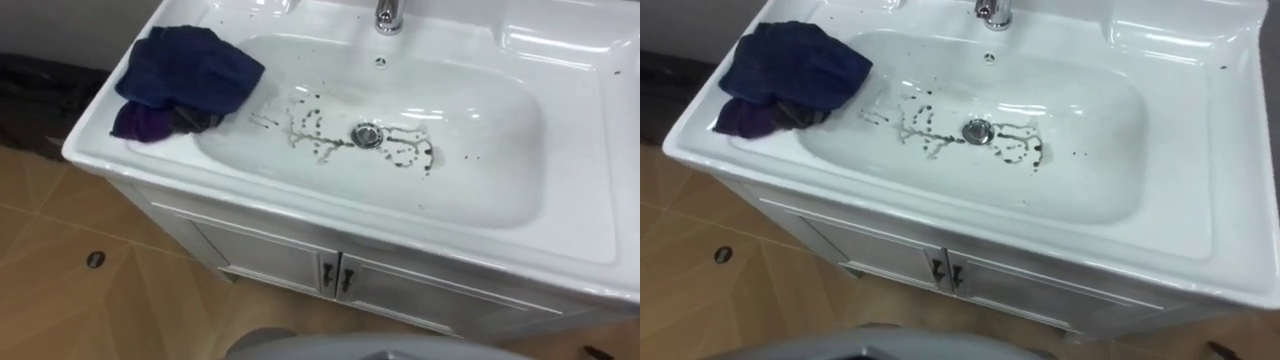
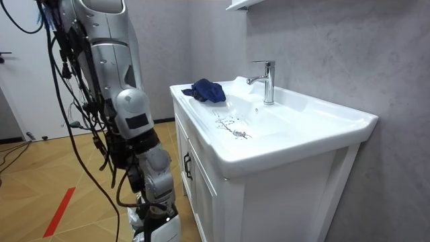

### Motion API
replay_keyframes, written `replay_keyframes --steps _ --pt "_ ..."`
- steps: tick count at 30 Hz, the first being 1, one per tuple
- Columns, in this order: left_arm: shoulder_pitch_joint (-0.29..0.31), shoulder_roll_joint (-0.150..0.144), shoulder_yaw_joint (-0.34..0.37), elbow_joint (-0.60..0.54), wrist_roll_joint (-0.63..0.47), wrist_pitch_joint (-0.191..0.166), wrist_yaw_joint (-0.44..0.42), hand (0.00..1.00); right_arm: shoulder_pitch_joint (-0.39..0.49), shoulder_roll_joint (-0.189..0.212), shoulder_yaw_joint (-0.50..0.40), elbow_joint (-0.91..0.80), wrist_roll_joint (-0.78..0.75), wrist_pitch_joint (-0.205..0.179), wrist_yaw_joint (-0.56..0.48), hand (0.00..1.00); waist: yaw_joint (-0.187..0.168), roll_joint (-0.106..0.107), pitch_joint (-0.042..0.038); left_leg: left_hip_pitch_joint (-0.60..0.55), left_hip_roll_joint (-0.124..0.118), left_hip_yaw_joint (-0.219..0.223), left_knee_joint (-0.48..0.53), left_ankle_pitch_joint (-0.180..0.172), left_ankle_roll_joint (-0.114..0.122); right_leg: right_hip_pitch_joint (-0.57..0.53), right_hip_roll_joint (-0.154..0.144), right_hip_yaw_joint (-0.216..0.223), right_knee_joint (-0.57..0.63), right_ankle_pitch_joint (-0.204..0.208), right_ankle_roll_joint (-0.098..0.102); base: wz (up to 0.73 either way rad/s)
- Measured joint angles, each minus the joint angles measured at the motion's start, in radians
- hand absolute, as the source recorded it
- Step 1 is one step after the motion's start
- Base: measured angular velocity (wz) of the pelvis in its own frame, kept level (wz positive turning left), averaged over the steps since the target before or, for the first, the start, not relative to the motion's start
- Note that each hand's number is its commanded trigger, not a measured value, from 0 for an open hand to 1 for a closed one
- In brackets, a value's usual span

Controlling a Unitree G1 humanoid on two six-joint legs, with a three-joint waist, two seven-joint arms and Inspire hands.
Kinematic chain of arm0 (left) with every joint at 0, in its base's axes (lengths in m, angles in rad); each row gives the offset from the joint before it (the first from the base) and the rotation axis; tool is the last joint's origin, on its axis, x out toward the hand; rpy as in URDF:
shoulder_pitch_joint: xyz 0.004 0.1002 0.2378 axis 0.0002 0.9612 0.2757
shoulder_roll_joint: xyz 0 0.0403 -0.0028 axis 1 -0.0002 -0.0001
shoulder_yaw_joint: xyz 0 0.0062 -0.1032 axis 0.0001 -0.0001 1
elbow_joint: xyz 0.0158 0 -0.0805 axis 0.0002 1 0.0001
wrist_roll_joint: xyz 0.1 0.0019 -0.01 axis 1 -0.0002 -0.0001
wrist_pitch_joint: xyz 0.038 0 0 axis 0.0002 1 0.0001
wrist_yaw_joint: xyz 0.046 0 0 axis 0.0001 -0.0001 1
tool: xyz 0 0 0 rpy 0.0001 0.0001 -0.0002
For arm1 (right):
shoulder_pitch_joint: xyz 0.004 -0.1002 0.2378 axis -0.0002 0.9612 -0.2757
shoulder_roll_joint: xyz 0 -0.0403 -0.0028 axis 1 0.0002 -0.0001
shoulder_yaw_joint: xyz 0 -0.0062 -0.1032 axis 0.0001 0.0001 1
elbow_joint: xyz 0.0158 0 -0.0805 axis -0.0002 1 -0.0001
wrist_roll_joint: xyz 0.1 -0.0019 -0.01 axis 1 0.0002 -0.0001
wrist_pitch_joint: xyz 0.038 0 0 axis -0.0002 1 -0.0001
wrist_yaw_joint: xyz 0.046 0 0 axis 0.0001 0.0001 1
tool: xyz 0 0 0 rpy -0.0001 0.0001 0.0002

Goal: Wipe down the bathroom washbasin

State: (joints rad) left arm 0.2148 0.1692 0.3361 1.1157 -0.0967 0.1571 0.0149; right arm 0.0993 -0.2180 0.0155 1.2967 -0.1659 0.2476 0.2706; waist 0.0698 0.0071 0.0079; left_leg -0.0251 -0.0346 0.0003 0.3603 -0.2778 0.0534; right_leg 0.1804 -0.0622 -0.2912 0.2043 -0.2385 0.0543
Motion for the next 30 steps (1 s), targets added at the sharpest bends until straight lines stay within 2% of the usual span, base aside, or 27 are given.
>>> replay_keyframes --steps 1,3,4,8,10,11,13,16,17,19,20,22,26,30 --pt "0.002 0.001 0.043 -0.013 -0.016 -0.018 0.029 0.0 0.003 -0.003 -0.001 0.003 -0.001 -0.01 0.0 0.0 0.002 0.001 0.0 0.001 -0.005 -0.013 0.0 0.002 0.0 0.007 -0.001 -0.016 0.0 0.0 0.0 0.27" --pt "0.0 0.001 0.078 -0.062 -0.051 -0.038 0.074 0.0 0.003 -0.011 -0.005 0.019 0.005 -0.027 0.002 0.0 0.01 0.004 -0.0018 0.001 -0.011 -0.032 0.0 0.004 0.0 0.013 -0.001 -0.019 -0.001 -0.001 0.0 0.3" --pt "0.002 0.002 0.092 -0.102 -0.077 -0.049 0.105 0.0 0.005 -0.017 -0.008 0.022 0.007 -0.034 0.002 0.0 0.021 0.013 -0.005 0.0 -0.014 -0.037 0.0 0.007 -0.001 0.013 -0.001 -0.019 -0.002 -0.001 0.0 0.21" --pt "0.012 0.002 0.166 -0.222 -0.109 -0.07 0.189 0.0 0.028 -0.024 -0.039 0.026 -0.003 -0.051 -0.008 0.0 0.061 0.026 -0.0069 -0.001 -0.015 -0.04 -0.001 0.007 -0.001 0.011 0.001 -0.032 0.001 0.0 0.0 0.05" --pt "0.016 0.002 0.2 -0.294 -0.112 -0.103 0.269 0.0 0.036 -0.027 -0.044 0.025 -0.001 -0.056 -0.009 0.0 0.079 0.034 -0.0065 -0.001 -0.016 -0.044 -0.003 0.008 -0.002 0.01 0.0 -0.044 0.0 0.0 0.0 0.02" --pt "0.025 0.002 0.209 -0.32 -0.112 -0.121 0.311 0.0 0.036 -0.027 -0.047 0.024 -0.002 -0.06 -0.008 0.0 0.079 0.038 -0.0076 0.002 -0.016 -0.044 -0.009 0.009 -0.003 0.01 -0.002 -0.044 0.001 0.0 0.0 0.0" --pt "0.036 0.002 0.215 -0.385 -0.109 -0.125 0.368 0.0 0.04 -0.027 -0.047 0.021 -0.002 -0.072 -0.007 0.0 0.086 0.04 -0.0082 0.002 -0.02 -0.046 -0.021 0.016 -0.003 0.009 -0.004 -0.045 -0.001 0.0 0.0 0.06" --pt "0.037 0.002 0.206 -0.493 -0.108 -0.166 0.437 0.0 0.041 -0.029 -0.046 0.022 -0.003 -0.078 -0.006 0.0 0.087 0.041 -0.009 0.001 -0.028 -0.066 -0.024 0.022 -0.003 0.011 -0.007 -0.061 0.0 0.0 0.0 0.17" --pt "0.037 0.003 0.207 -0.517 -0.11 -0.167 0.446 0.0 0.041 -0.029 -0.045 0.022 -0.007 -0.084 -0.006 0.0 0.088 0.043 -0.0091 0.0 -0.029 -0.068 -0.023 0.022 -0.003 0.011 -0.007 -0.062 0.0 0.0 0.0 0.14" --pt "0.034 0.008 0.214 -0.664 -0.141 -0.168 0.484 0.0 0.047 -0.03 -0.047 0.022 -0.01 -0.095 -0.006 0.0 0.097 0.044 -0.0093 -0.006 -0.032 -0.082 -0.016 0.022 -0.003 0.013 -0.006 -0.069 -0.001 0.0 0.0 0.16" --pt "0.028 0.013 0.214 -0.699 -0.148 -0.173 0.495 0.0 0.047 -0.03 -0.049 0.022 -0.01 -0.095 -0.007 0.0 0.099 0.045 -0.0094 -0.006 -0.033 -0.085 -0.016 0.022 -0.003 0.013 -0.006 -0.069 0.0 0.0 0.0 0.1" --pt "0.016 0.05 0.214 -0.806 -0.148 -0.2 0.528 0.0 0.045 -0.032 -0.047 0.021 -0.031 -0.102 -0.007 0.0 0.108 0.049 -0.0095 -0.006 -0.032 -0.083 -0.019 0.022 -0.003 0.01 -0.006 -0.069 0.0 0.0 0.0 0.0" --pt "-0.003 0.105 0.228 -0.992 -0.144 -0.21 0.567 0.0 0.047 -0.034 -0.046 0.022 -0.042 -0.117 -0.007 0.0 0.107 0.056 -0.0089 -0.002 -0.033 -0.083 -0.024 0.024 -0.004 0.013 -0.006 -0.067 -0.001 0.0 0.0 0.0" --pt "-0.044 0.163 0.262 -1.163 -0.125 -0.217 0.591 0.0 0.062 -0.047 -0.044 0.018 -0.043 -0.129 -0.007 0.0 0.098 0.077 -0.0015 0.0 -0.033 -0.08 -0.027 0.024 -0.003 0.011 -0.006 -0.058 -0.001 0.0 0.0 -0.01"
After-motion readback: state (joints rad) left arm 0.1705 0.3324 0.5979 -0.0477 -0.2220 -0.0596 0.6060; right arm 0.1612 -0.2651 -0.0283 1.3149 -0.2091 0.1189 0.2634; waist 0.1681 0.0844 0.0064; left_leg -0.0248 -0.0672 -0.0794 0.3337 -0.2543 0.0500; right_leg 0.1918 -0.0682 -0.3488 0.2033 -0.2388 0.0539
